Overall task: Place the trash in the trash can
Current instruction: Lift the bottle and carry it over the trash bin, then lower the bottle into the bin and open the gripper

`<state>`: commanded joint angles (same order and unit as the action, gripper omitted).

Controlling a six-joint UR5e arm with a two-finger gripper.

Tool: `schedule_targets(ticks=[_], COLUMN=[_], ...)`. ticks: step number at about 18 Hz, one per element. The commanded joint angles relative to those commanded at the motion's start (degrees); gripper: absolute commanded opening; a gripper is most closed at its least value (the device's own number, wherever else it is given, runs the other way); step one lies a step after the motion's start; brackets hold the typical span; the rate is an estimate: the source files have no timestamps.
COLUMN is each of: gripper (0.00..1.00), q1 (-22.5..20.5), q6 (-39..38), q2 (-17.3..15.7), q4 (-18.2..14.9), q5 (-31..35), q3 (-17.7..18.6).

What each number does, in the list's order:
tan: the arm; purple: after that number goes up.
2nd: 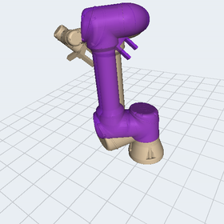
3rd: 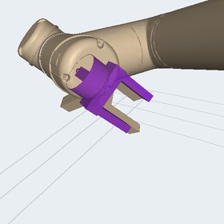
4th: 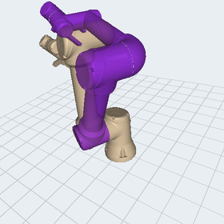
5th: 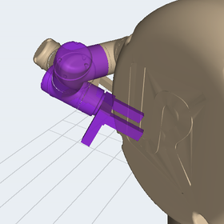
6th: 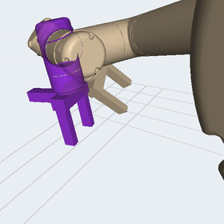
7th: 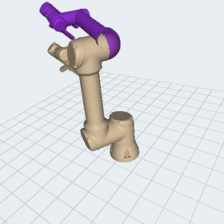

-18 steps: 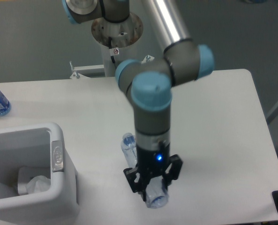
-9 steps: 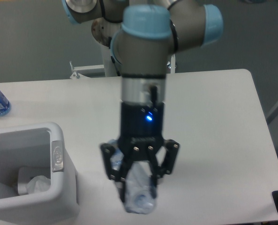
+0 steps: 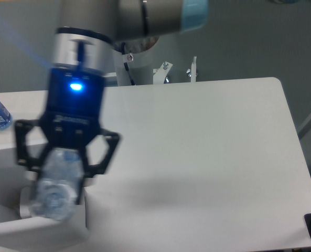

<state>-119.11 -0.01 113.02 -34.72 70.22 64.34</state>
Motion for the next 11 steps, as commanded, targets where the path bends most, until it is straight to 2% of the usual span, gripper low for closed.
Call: schedule_targets(ticks=[4, 5, 6, 7, 11], gripper=[0.62, 0.77, 0.96, 1.0, 1.0], q1=[3.26, 3.35, 3.35, 3.35, 3.09], q6=[1.68, 1.68, 1.68, 1.59, 0.97], q2=[1.76, 1.85, 1.85, 1.68, 0.36], q4=[0.09, 0.09, 0.09, 0.09, 0.0], q5=[0.0, 0.0, 0.0, 0.0, 0.09], q3=[0.35, 0.61, 0.62, 0.62, 1.49])
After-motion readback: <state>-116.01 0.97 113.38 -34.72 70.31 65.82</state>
